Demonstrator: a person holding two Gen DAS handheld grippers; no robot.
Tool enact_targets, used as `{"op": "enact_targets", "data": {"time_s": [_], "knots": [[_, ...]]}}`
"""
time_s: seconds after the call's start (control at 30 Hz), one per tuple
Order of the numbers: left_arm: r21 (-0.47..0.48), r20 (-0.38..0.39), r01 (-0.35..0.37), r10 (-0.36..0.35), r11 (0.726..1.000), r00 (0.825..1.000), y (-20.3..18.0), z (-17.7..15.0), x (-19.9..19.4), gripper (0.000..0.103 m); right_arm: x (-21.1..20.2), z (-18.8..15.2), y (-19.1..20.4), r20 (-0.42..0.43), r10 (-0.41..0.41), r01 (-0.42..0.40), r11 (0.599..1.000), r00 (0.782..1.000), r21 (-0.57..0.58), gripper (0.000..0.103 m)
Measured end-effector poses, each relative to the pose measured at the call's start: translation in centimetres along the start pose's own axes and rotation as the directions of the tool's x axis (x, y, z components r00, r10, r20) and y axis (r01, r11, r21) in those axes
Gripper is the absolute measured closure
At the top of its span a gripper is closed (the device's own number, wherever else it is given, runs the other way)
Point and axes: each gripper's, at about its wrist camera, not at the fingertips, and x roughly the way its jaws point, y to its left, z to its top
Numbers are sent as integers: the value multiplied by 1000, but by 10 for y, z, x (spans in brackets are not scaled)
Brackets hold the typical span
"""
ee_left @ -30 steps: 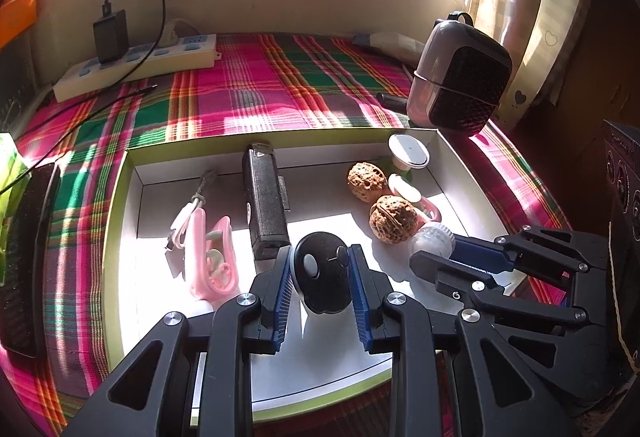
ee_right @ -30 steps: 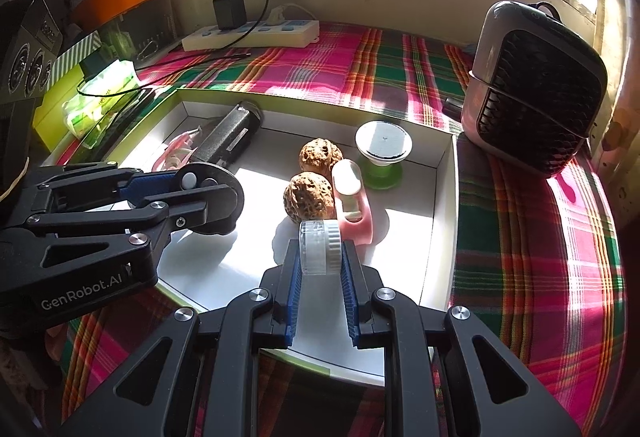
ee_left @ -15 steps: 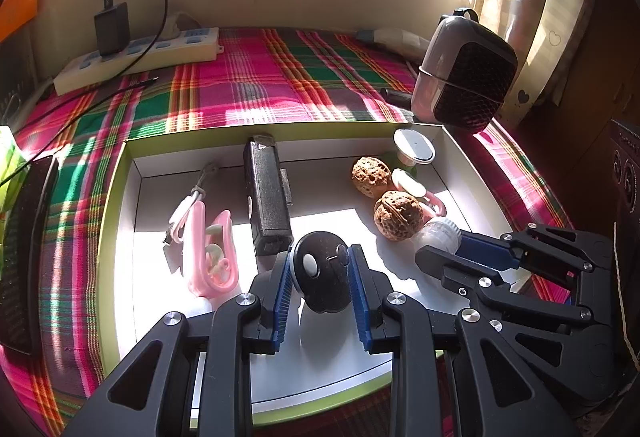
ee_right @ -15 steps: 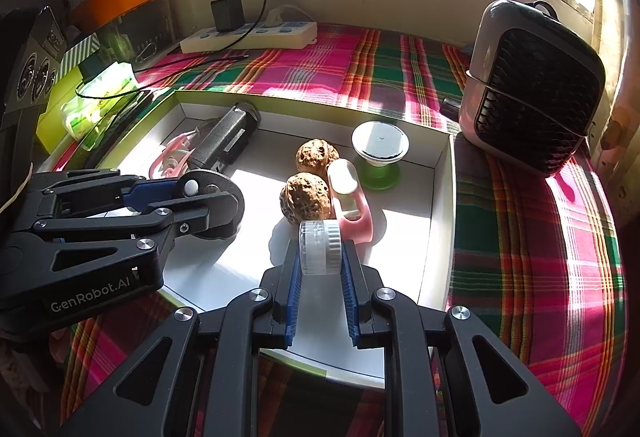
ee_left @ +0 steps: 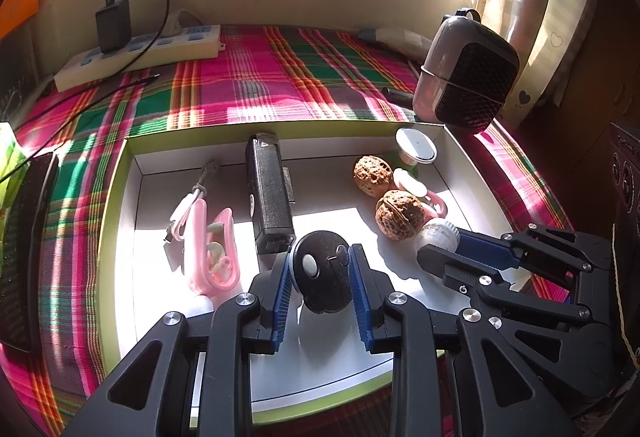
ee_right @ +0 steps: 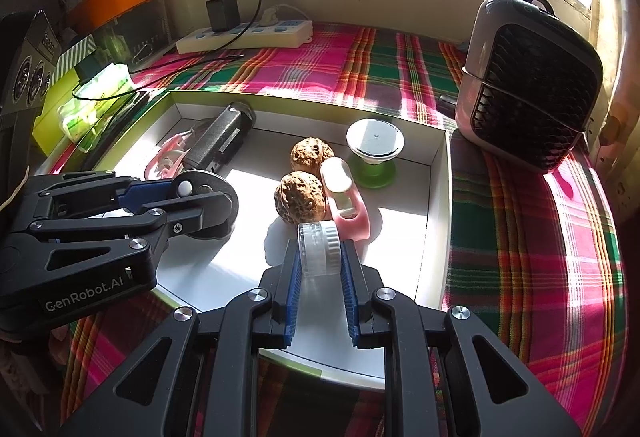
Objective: Organize objects
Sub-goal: 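Lower the white roll beside the walnuts and open the right gripper, then lower the black disc into the box and open the left gripper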
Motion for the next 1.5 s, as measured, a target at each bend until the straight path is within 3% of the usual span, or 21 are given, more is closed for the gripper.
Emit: {"op": "enact_targets", "data": {"time_s": [0.87, 0.9, 0.97, 1.0, 1.5], "knots": [[-8, 23, -60, 60, 998, 998, 1, -5, -18, 72, -9, -4, 6, 10, -10, 10, 1000, 1000, 18, 76], [-10, 27, -59, 60, 998, 998, 1, -5, -20, 72, -10, -5, 6, 11, -10, 10, 1000, 1000, 19, 74], [-12, 33, -63, 63, 998, 997, 1, -6, -24, 72, -12, -5, 7, 16, -13, 12, 1000, 1000, 23, 60], [-13, 36, -65, 66, 998, 997, 1, -6, -25, 72, -13, -6, 7, 17, -12, 11, 1000, 1000, 24, 59], [-18, 86, -129, 131, 991, 988, -5, -21, -59, 72, -39, -15, 15, 63, -20, 17, 999, 998, 51, 59]]}}
